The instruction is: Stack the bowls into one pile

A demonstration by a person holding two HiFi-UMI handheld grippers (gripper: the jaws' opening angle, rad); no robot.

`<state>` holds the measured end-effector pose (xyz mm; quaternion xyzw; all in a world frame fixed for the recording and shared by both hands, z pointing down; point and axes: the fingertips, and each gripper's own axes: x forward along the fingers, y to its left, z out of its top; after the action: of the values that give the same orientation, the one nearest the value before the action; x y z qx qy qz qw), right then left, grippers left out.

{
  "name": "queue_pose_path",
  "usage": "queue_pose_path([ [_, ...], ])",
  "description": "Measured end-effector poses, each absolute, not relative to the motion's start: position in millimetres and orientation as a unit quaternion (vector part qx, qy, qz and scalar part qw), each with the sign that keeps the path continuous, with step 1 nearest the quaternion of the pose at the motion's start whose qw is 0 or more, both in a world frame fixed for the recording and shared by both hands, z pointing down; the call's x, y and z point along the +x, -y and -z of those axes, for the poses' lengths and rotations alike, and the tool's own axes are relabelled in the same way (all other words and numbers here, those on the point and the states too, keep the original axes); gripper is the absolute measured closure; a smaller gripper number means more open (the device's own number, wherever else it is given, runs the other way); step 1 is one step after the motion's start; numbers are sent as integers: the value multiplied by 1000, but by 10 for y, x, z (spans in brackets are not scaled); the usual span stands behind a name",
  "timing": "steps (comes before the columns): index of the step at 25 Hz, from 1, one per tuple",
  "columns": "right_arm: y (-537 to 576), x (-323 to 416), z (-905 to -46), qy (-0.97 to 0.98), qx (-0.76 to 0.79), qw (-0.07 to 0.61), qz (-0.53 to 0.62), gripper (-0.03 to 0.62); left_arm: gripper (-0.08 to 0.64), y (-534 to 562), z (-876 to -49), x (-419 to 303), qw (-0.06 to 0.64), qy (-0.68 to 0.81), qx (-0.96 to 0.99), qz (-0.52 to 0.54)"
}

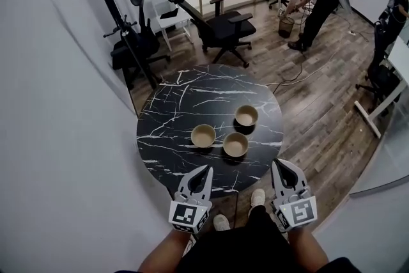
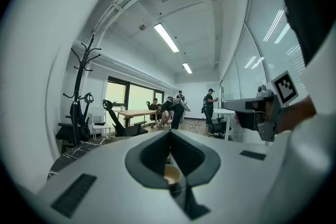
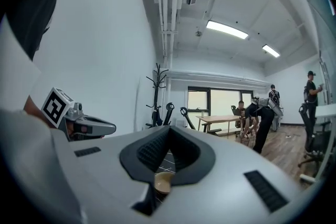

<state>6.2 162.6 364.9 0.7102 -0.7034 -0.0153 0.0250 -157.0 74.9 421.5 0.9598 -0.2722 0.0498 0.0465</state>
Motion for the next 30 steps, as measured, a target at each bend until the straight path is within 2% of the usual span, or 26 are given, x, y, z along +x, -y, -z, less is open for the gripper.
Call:
queue_pose_path([
  [20,-478,1200,-4239,757,651,30,-54,584,548,96,-4566,-644,54,336,935,-105],
  [26,-179,1465,-4525,777,622,40,-85,586,548,380,-4613,-471,96,388,913,-88],
  [30,-56,1504,-4700,802,589,47,-92,584,548,446,-4646,-352,90,408,904,-86],
])
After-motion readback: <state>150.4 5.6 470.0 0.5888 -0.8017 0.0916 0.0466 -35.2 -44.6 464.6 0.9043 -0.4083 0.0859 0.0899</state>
